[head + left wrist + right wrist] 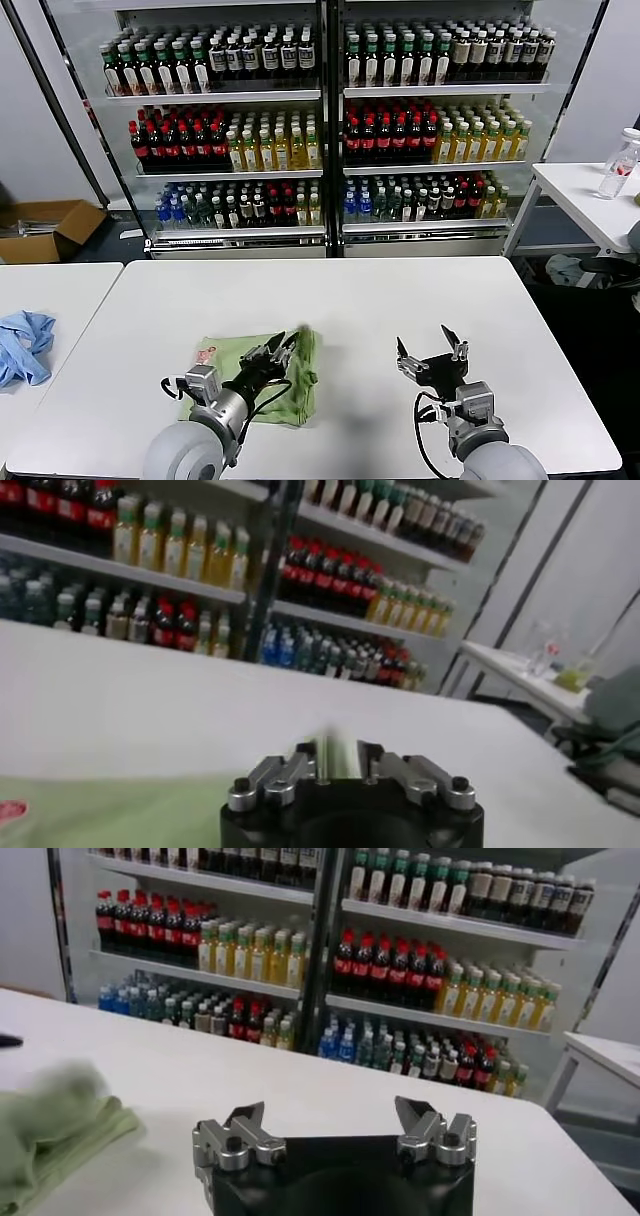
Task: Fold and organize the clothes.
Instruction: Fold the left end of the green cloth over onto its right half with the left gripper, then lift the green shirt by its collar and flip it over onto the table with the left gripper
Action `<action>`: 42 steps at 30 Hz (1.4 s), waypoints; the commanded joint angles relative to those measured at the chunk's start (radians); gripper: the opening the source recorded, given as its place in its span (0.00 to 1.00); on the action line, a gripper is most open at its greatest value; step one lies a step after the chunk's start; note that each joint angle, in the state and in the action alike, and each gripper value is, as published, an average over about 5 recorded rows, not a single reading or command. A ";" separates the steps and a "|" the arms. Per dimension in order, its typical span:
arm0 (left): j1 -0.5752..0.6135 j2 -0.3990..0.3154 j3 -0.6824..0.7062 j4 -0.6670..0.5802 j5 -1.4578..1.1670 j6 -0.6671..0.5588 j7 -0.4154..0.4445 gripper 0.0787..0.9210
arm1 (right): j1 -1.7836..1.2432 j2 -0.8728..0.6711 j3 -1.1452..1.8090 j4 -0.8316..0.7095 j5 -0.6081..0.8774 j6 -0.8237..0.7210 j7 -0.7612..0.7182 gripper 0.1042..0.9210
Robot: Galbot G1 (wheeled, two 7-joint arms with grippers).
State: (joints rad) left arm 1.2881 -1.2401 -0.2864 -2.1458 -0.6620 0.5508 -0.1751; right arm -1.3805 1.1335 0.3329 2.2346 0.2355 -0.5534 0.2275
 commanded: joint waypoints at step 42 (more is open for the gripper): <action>0.099 0.077 -0.264 0.223 0.046 0.025 0.047 0.56 | 0.035 -0.001 -0.004 -0.011 -0.009 0.007 -0.006 0.88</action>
State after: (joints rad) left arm 1.3896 -1.1577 -0.5510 -1.9366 -0.5834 0.5662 -0.1301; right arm -1.3458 1.1325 0.3289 2.2250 0.2267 -0.5462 0.2216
